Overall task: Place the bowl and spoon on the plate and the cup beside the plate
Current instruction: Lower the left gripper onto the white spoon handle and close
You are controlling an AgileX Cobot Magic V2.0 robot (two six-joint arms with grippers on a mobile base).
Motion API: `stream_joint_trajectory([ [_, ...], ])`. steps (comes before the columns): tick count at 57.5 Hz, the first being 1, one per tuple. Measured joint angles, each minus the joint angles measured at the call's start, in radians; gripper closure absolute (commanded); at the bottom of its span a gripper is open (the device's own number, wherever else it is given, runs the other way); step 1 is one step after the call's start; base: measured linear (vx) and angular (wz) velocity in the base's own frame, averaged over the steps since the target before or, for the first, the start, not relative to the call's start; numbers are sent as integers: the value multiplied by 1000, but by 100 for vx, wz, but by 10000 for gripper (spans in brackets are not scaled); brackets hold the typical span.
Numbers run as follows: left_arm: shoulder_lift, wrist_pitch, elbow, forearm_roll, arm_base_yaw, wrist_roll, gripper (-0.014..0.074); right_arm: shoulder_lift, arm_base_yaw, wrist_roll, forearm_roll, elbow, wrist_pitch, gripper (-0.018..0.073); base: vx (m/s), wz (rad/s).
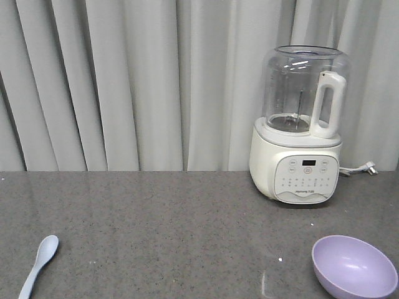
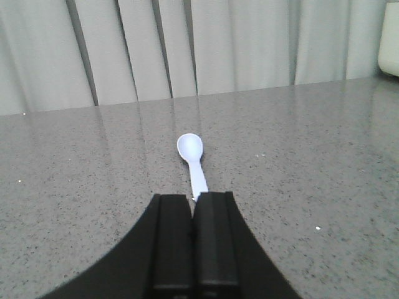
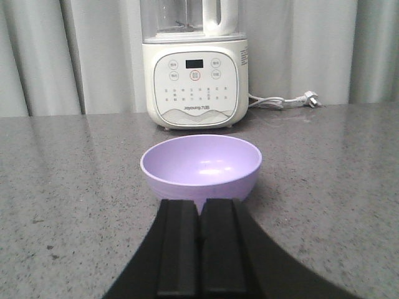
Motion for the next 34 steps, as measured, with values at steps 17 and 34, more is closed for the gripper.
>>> stream_joint_trajectory([
  [17,0,0,0,0,0,0,594,0,0,0,0,0,0,568,13,6],
  [34,0,0,0,0,0,0,594,0,0,0,0,0,0,568,3,1],
])
